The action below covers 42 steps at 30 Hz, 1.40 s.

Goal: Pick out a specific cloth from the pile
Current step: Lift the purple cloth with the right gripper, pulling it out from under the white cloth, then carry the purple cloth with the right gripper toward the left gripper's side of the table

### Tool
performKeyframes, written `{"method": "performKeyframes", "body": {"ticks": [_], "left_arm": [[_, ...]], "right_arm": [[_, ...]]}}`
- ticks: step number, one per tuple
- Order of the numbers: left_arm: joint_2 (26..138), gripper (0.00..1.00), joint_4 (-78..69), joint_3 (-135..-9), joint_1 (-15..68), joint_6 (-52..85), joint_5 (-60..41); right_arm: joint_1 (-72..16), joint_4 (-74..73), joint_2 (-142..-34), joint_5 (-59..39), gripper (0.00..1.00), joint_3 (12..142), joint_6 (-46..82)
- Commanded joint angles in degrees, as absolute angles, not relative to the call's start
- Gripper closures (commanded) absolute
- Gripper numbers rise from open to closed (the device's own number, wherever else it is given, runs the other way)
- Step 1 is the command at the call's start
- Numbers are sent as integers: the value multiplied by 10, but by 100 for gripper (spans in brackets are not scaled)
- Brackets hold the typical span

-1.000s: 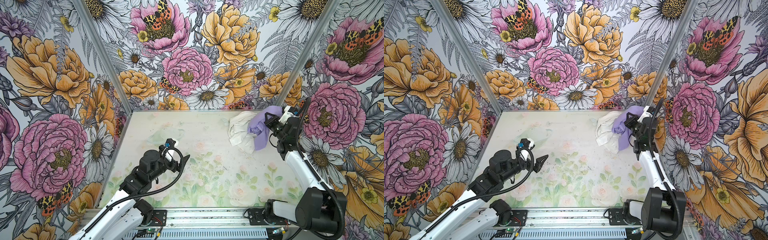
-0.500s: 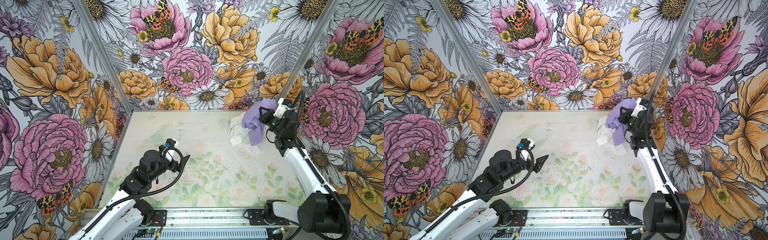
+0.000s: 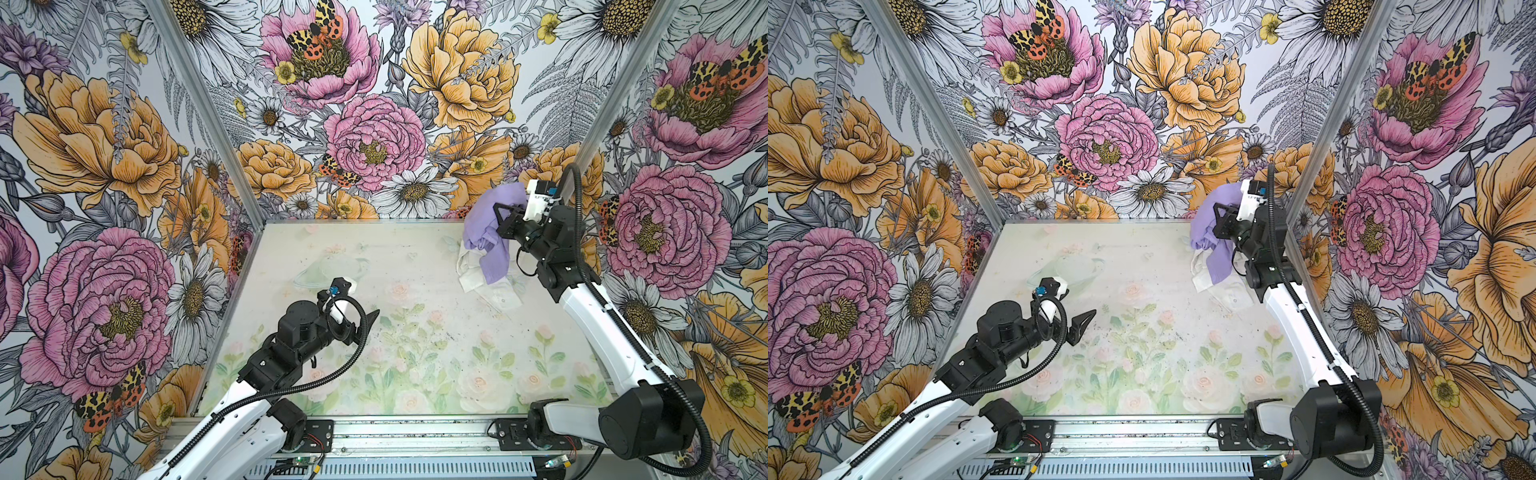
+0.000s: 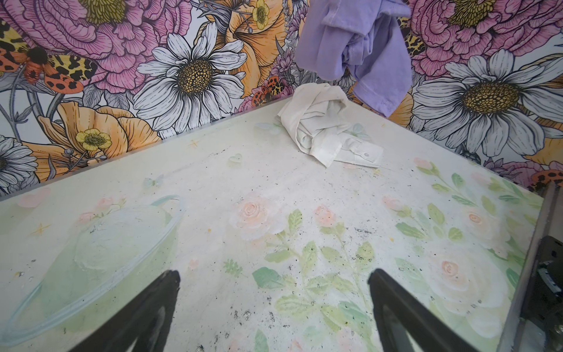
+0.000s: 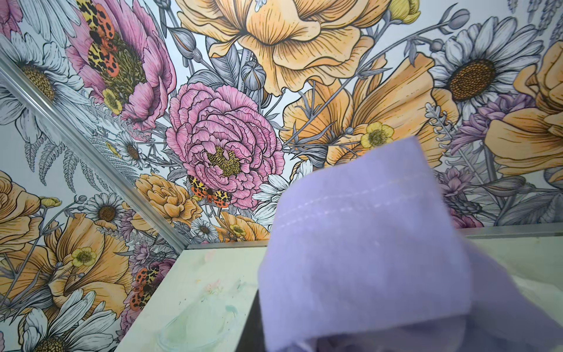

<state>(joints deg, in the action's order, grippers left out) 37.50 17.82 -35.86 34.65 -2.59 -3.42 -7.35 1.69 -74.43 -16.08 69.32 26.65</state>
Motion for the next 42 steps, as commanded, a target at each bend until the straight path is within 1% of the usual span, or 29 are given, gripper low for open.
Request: {"method": "performKeyframes", "body": {"ticks": [1,23,35,42], "left_arm": [[367,1,181,-356,351,-34,-21],[346,1,181,-354,351,-36,0],[338,1,181,-353,351,-37,4],[332,1,181,-352,351,-38,10]], "right_arm": [[-95,8,-756,-154,100,729,231],[-246,11,-894,-132,100,840,206],[-311,-14,-1015,-136,100,929,225],[-338,-21,-1097,-141,100,1003,242]]}}
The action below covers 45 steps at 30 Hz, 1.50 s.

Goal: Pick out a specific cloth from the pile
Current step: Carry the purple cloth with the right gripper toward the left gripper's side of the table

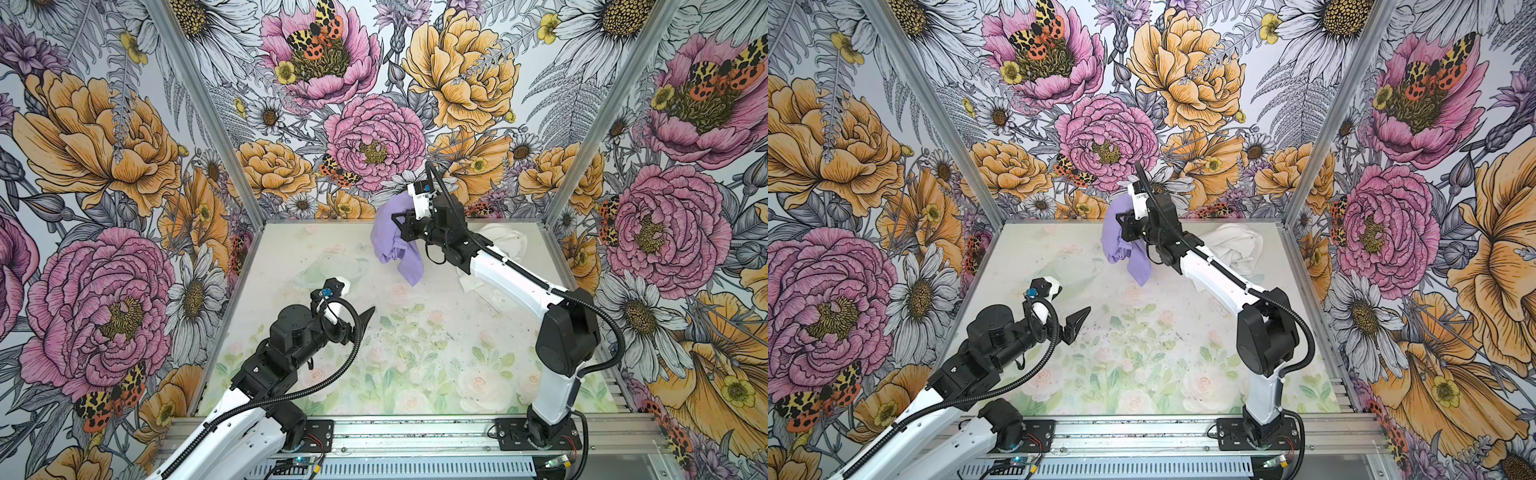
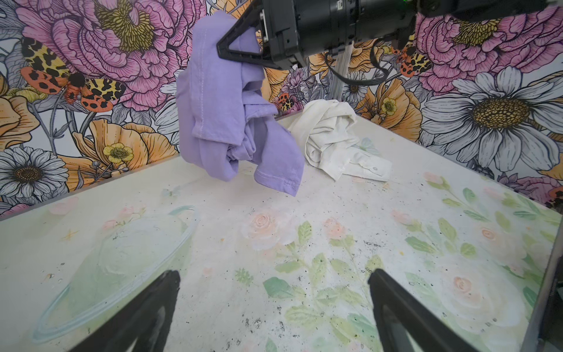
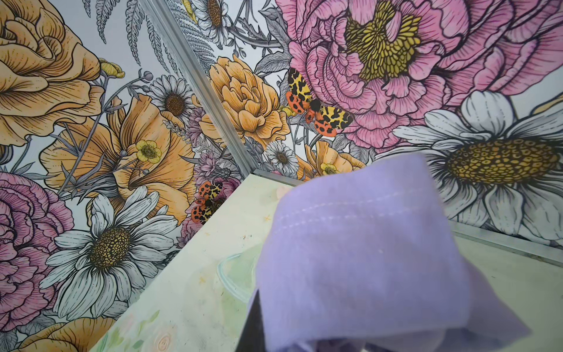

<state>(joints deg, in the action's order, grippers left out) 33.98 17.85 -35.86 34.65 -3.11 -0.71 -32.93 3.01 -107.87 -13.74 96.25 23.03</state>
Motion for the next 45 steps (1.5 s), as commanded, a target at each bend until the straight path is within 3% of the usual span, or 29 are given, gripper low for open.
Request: {"method": "performKeyframes", "body": {"ticks": [1,21,32,38,45], "left_arm": [[331,1,181,-352,351,-38,10],[330,1,181,-352,350,-40,12],[329,1,181,-352,350,-40,14],[328,1,181,-352,350,-41,17],[329,1,181,-351,349,-41,16]], "right_arm": [[-340,-25,-1109,-144,100,1014,249],[-388,-92,-1354,-205,100,1241,394],[-429,-50,-1510,-194,100,1425,419],[-430,18,-1535,-132,100,1417,407],[-420,77,-1482,-21,100,1288,405]]}}
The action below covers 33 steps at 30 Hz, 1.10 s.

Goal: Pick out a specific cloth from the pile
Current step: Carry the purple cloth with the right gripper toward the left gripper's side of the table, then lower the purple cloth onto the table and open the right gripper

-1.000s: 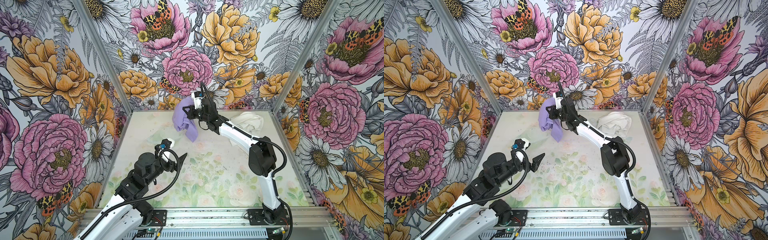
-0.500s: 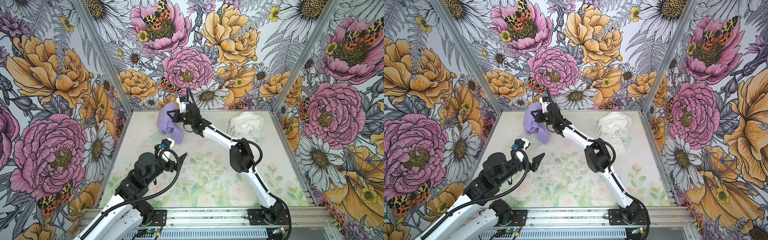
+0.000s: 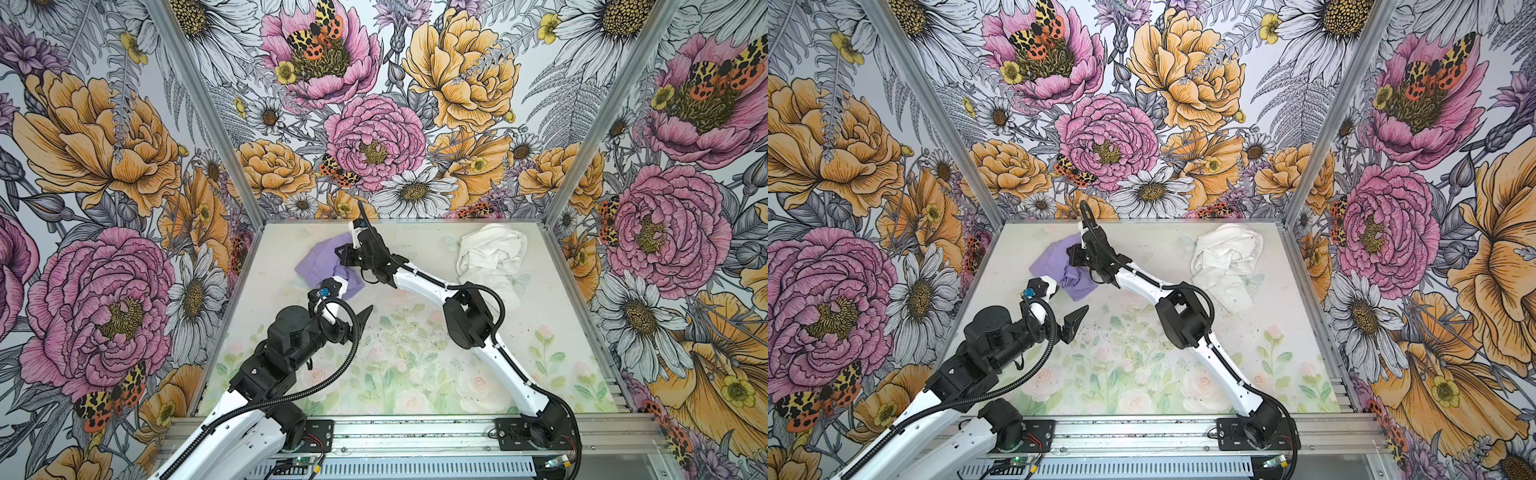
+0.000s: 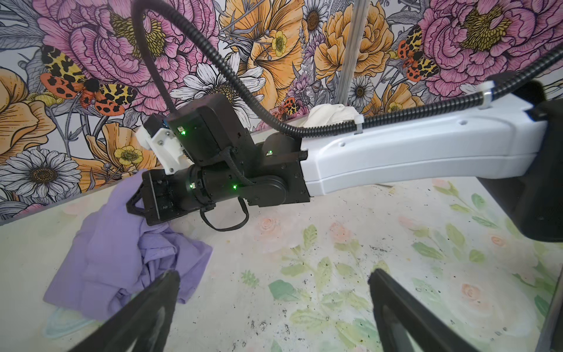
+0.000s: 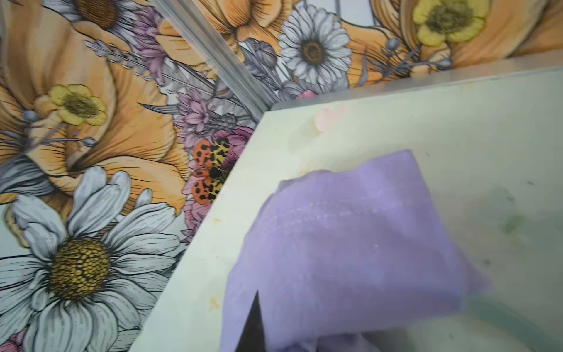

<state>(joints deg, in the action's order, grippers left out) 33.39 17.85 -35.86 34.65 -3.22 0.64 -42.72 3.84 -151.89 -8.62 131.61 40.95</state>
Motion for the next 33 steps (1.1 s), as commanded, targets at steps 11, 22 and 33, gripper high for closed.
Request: {"method": "performKeyframes", "body": {"ticks": [11,22,33], "left_arm": [[328,1,181,-352,348,-40,17],[326,1,181,-351,347,-41,22],[325,1,181,-351,346,-41,27]], "right_arm": [[-417,130,-1474,-14,96,1231,425],[-415,138,-1471,-36,68,1233,429],[-414,136,-1405,-35,30,1213,440]]}}
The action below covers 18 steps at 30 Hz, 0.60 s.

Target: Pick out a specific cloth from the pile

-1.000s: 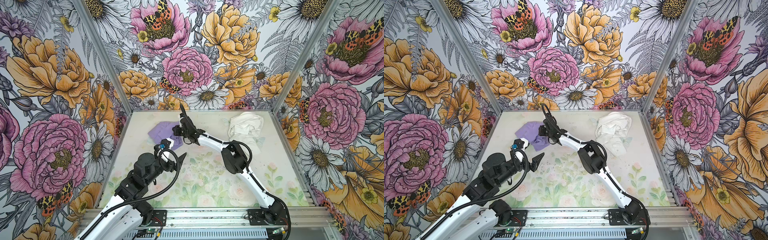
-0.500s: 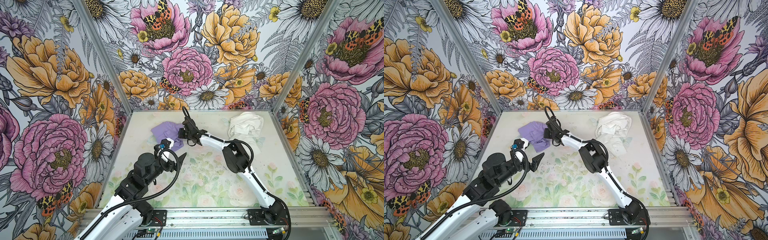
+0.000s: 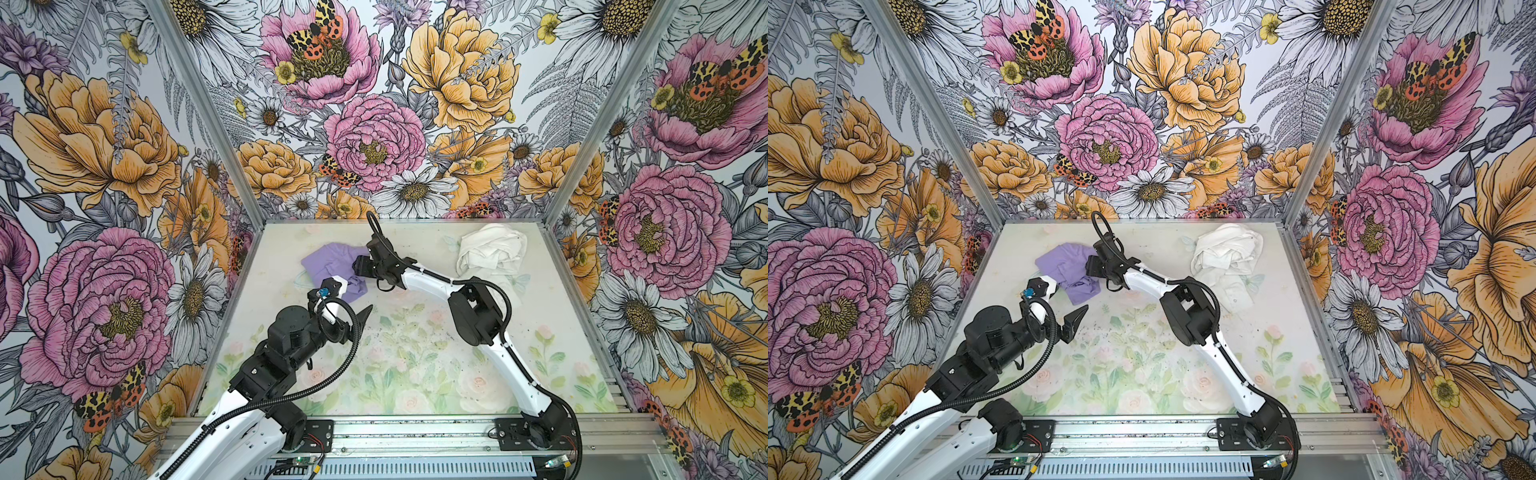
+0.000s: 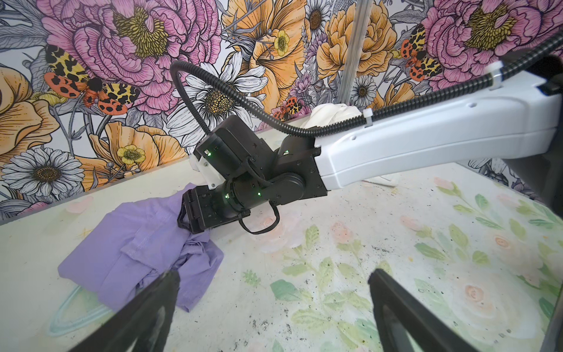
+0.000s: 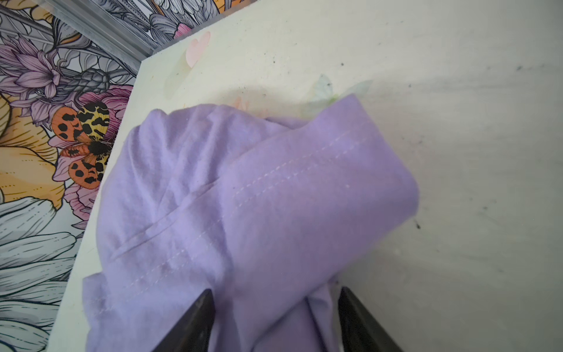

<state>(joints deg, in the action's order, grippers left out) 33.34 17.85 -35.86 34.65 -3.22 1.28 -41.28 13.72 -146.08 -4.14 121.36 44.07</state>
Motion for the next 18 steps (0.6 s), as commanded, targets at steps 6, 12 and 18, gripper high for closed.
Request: {"method": "performKeyframes", "body": {"ticks": [6,12,18], "left_arm": [[323,1,181,-351,345,-41,31],[322,1,181,-350,343,-42,36],[319,1,181,-349,341,-44,44]], "right_arm": [[-415,136,-1364,-37,19,1208,440],[-415,133,-1316,-20,17,1190,429],[-415,113,-1254,1,16,1149,410]]}}
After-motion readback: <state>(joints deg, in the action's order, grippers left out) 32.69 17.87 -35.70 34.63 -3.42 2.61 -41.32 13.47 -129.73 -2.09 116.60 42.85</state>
